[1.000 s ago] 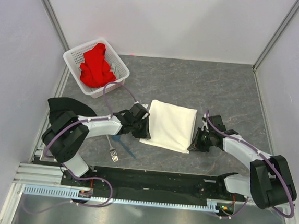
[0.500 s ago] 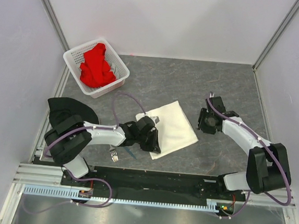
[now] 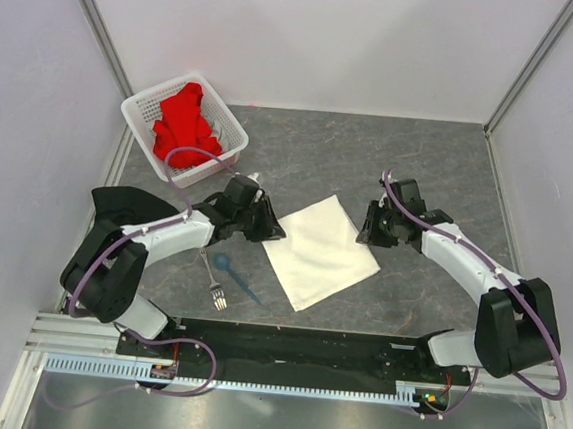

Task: Fold the napkin into a case and place the utensils inside
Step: Rotate the lower triangle-folded napkin at the center of the board.

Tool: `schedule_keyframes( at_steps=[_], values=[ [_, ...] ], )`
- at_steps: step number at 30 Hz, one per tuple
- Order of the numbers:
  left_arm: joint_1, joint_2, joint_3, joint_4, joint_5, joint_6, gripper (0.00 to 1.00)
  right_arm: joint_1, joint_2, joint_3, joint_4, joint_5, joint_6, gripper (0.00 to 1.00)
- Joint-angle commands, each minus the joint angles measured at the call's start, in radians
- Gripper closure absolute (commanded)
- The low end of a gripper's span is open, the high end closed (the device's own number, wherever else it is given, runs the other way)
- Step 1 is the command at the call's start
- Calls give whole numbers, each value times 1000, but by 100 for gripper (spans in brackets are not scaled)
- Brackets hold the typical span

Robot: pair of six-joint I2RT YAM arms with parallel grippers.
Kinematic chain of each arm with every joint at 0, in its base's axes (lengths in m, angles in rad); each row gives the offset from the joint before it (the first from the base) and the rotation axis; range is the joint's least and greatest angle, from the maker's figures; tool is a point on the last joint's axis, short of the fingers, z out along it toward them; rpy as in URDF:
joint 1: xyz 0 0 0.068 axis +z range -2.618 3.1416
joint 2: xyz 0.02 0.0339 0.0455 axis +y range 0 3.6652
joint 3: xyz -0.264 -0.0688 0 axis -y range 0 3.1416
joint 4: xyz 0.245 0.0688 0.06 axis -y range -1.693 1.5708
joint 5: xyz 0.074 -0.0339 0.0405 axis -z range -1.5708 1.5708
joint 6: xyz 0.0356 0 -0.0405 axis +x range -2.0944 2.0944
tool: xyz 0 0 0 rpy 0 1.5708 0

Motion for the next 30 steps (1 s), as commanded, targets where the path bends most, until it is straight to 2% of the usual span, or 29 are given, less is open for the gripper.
schedule_keyframes(
  at_steps=[1,4,9,12,17,18,21,24,30],
  values=[
    [72,42,58,-53,-13,97,69,2,-8,-70,22,1,24,72],
    [103,86,64,-49,-28,103,71,0,-17,-128,26,40,41,79],
    [111,187,78,-35,-61,120,72,-12,-22,-225,80,133,60,84],
    [109,204,98,-43,-72,128,74,-12,-60,-198,75,146,38,85],
    [106,142,101,-56,-81,151,74,-9,-100,-89,55,108,11,81],
    [106,129,103,-61,-79,149,74,-11,-82,-39,55,94,11,73],
    [106,108,109,-64,-72,149,73,-11,11,70,94,56,11,64],
    [108,119,127,-67,-65,149,73,-8,143,179,156,19,20,60],
    [121,192,168,-76,-52,161,73,-3,395,415,184,-63,24,60]
  ],
)
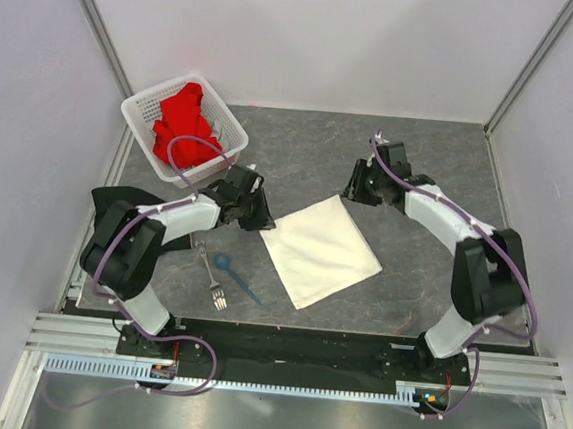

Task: Fold the napkin into a case and place the utensils inside
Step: Rotate the lower triangle-folded napkin at the center of the board.

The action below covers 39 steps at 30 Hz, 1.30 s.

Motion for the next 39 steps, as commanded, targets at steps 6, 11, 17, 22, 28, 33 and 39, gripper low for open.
schedule_keyframes(
  at_steps=[6,11,17,22,28,33,39],
  values=[
    [18,74,65,1,-5,60,73,8,256,223,51,-98,25,67],
    [17,85,59,2,-6,64,74,5,310,224,68,-72,22,69],
    [20,93,43,8,-8,68,74,0,385,235,85,-38,7,70],
    [26,94,19,15,-20,85,74,-5,423,267,73,66,-57,72],
    [28,47,20,12,6,93,74,3,410,298,25,69,-91,71],
    [29,-77,52,-40,26,88,65,57,284,350,-162,240,-117,53],
    [38,-289,27,-113,32,91,59,220,74,247,-337,370,-179,36]
  ],
)
